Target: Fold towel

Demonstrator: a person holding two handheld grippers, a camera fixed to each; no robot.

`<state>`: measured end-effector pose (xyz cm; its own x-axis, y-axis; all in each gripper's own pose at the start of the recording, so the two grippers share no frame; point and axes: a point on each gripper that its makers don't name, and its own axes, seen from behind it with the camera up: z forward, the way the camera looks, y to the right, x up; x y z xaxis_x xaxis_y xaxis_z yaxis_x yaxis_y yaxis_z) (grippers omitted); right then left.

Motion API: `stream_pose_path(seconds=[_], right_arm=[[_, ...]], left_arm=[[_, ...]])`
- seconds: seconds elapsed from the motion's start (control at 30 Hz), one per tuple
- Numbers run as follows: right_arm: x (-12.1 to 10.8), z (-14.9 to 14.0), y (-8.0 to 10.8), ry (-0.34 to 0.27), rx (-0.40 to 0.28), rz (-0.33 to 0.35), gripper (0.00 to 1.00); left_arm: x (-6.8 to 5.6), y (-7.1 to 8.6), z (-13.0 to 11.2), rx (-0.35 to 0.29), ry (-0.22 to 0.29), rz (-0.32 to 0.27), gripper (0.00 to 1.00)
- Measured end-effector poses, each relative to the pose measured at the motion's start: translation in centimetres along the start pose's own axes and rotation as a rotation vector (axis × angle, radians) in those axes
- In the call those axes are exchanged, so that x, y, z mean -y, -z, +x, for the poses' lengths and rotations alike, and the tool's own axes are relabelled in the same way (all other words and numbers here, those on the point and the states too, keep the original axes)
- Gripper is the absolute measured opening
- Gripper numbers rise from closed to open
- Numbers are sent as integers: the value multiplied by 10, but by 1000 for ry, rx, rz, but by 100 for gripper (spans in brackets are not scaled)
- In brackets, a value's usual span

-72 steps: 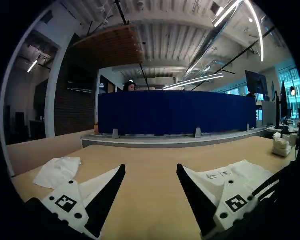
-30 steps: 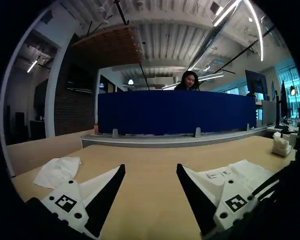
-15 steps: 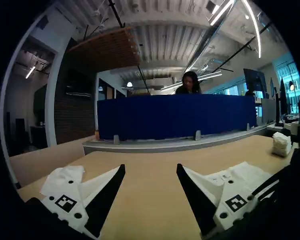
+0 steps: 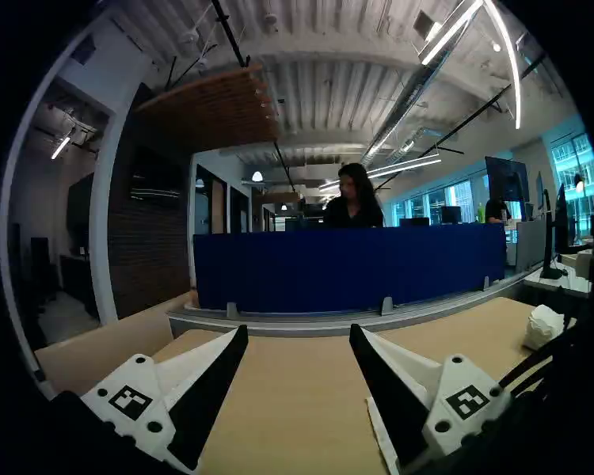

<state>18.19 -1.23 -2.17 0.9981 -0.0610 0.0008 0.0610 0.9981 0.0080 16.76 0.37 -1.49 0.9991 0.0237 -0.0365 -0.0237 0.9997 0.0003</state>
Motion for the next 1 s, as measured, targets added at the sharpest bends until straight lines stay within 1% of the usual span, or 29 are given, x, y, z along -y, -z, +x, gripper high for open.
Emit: stream_pose_path(seconds=[0.17, 0.3, 0.5, 0.6, 0.67, 0.7, 0.8, 1.0], right_arm=[[4, 24, 1, -15, 1, 2, 100], [7, 39, 1, -18, 2, 9, 100], [10, 50, 1, -18, -1, 13, 100], [11, 52, 1, -17, 3, 19, 100], [12, 52, 0, -13, 8, 21, 100], [12, 53, 0, -11, 10, 23, 100], [13, 53, -1, -2, 18, 38, 100], [21, 46, 1, 16, 67, 99, 100]], left_arm=[[-2, 1, 23, 2, 5, -1, 95], [-2, 2, 35, 1, 17, -2, 95], [3, 0, 45, 2, 22, 1, 95], [3, 0, 50, 7, 20, -7, 95], [1, 1, 51, 13, 12, -19, 95], [0, 1, 52, 16, 7, -26, 95], [-10, 1, 52, 34, -16, -66, 95], [-37, 5, 42, 100, -57, -185, 95]])
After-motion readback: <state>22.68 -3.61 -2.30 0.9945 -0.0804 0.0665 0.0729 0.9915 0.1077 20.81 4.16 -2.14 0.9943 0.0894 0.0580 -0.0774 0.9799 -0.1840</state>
